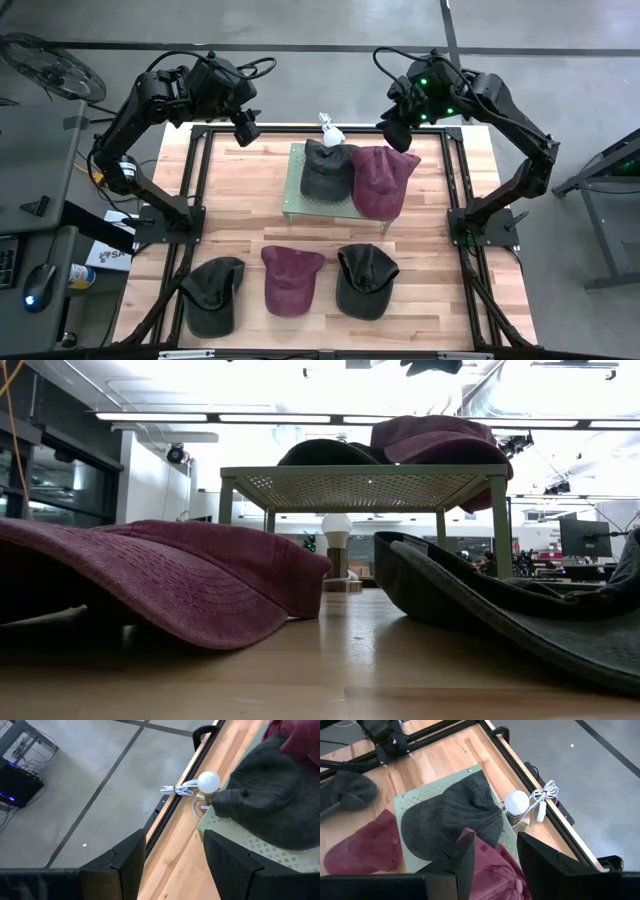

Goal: Pick & Place hat
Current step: Adjust the black cap on the shelf

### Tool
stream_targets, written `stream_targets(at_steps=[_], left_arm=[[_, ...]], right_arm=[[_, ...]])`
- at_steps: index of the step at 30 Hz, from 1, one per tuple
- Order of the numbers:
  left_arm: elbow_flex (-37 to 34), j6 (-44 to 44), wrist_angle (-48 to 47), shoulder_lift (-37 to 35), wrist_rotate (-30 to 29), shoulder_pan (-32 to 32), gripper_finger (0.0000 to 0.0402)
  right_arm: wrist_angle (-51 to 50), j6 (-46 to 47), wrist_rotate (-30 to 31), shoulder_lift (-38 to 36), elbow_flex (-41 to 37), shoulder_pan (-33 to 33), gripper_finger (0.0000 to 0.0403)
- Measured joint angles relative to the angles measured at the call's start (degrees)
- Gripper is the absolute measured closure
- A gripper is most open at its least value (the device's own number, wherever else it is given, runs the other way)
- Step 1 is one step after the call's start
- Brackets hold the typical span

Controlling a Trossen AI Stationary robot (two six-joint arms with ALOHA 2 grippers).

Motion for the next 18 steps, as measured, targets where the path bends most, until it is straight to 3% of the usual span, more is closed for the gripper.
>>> stream_targets(at_steps=[7,14,18], left_arm=[[0.02,0.91,2.32,1.51,7.2,0.0,0.0209],[0.02,1.44,2.16,3.94,7.55,0.01,0.0209],[0.05,2.36,2.92,4.25,7.63,0.0,0.0209]], right_arm=[[-0.21,0.44,-0.01,-0.67,0.0,0.0,0.0265],[-6.58,2.36,0.17,-0.75,-0.04,0.04,0.0265],[-11.13,3.85,3.39,-0.93,-0.13,0.07,0.0265]])
